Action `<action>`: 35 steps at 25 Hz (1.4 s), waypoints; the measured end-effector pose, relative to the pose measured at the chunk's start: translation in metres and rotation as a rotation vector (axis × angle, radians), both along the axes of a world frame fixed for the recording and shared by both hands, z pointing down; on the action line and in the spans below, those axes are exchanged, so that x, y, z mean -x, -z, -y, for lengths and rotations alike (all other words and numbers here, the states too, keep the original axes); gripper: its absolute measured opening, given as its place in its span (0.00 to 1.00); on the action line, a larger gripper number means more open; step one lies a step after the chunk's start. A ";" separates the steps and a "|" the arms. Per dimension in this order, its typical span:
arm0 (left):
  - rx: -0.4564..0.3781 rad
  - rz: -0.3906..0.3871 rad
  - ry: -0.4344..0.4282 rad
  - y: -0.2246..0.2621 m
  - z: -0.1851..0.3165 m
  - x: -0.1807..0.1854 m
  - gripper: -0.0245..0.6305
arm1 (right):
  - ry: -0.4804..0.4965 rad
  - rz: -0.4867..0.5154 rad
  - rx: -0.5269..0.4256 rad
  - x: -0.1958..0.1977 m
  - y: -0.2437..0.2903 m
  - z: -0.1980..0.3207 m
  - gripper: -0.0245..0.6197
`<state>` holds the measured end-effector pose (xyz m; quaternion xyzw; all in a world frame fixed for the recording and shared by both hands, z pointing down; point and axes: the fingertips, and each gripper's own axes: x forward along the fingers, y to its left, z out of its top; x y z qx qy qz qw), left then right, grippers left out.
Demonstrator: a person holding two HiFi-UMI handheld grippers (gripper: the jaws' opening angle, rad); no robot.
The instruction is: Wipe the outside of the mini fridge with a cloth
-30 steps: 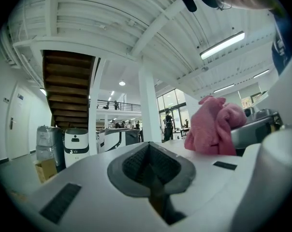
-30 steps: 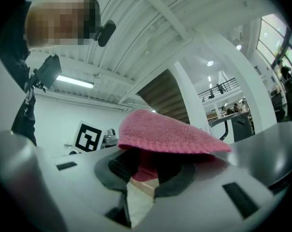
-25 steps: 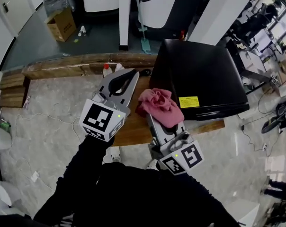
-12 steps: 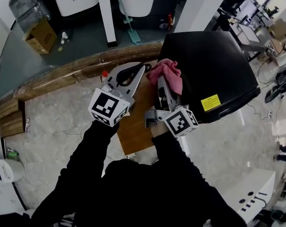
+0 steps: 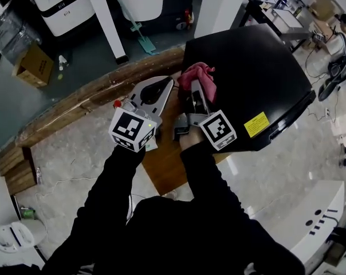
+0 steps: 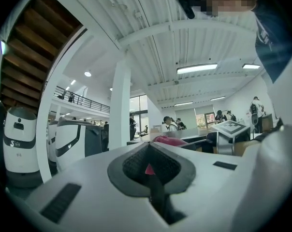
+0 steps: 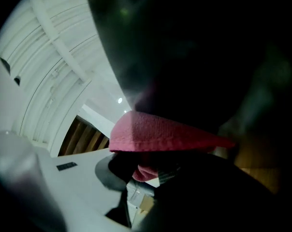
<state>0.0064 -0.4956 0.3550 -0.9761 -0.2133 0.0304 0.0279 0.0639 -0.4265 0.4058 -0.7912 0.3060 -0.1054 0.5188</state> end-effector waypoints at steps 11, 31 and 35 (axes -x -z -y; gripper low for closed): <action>-0.015 0.083 -0.055 -0.052 -0.009 -0.024 0.04 | -0.027 0.236 -0.140 -0.015 -0.074 0.001 0.18; -0.071 0.438 -0.061 -0.235 -0.009 -0.019 0.04 | -0.032 0.425 -0.117 -0.029 -0.259 0.009 0.18; -0.087 0.487 -0.067 -0.261 -0.010 -0.013 0.04 | -0.046 0.459 -0.099 -0.032 -0.297 0.012 0.18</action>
